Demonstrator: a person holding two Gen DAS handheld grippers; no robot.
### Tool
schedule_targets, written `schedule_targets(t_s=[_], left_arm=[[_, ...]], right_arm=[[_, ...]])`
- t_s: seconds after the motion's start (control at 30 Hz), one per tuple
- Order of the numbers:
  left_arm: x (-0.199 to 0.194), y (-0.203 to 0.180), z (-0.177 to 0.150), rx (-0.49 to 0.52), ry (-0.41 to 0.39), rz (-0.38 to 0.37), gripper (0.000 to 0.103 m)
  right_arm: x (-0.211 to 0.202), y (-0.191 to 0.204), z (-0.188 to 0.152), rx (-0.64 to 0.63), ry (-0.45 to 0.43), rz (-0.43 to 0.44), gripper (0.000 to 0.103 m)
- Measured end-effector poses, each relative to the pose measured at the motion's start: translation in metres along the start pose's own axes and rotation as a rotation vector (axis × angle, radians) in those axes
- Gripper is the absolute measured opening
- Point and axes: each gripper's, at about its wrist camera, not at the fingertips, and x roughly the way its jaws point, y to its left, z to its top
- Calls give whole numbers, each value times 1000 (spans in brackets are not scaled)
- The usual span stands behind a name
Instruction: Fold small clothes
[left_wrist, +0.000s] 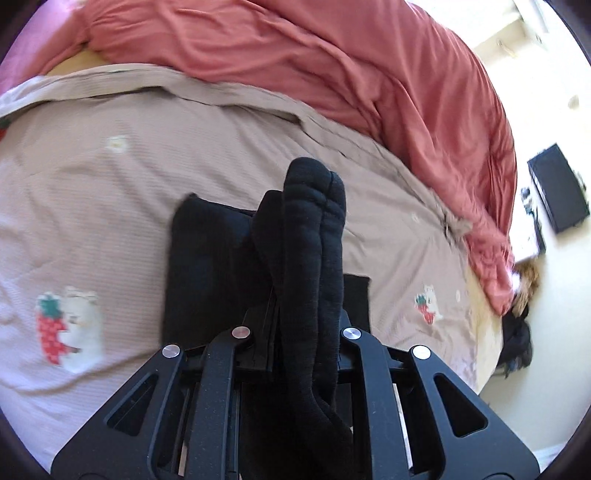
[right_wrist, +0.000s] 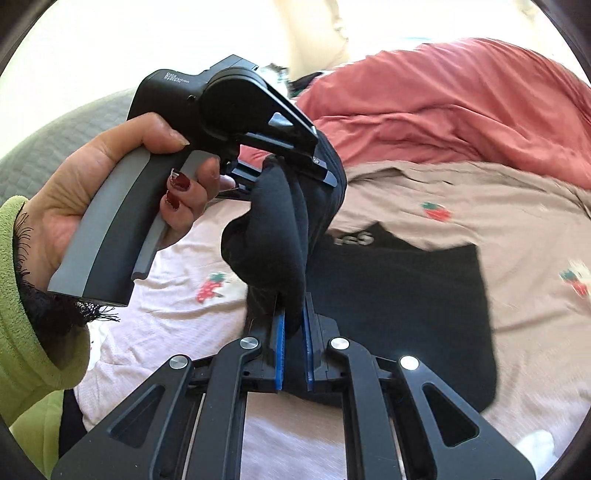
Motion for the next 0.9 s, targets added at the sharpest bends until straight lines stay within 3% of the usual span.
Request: schedule_targets(t_s=[0.33,0.4,0.43,0.53,0.6,0.67,0.73,0.87,0.9], left_arm=[[92,-55,-24,89,131,64,16],[102,-58,-26,107,150,71,22],[104,-59,-27,109,157,53,30],[92,-55,-25,53,162,-86,34],[72,-54,-22,67,107,-100,34],[50,-49,-22,91,41,-56,34],[28,-33,-24,101,-23,37,34],[6,4,-41,97,-78,182,33],[5,12,-47,112,-81,223,33]], right_arm=[[-13,-69,-38,182,64,-51,7],[-10,-75,-42,207,82,-52,8],[-7,-79,-45,224,97,-53,8],[-1,-82,-54,248,135,-55,9],[2,-84,-58,264,150,-55,12],[1,-88,-60,297,161,-47,14],[-3,-90,-60,312,167,-56,19],[-18,-96,-62,353,175,-82,21],[-21,-100,-62,367,171,-87,27]])
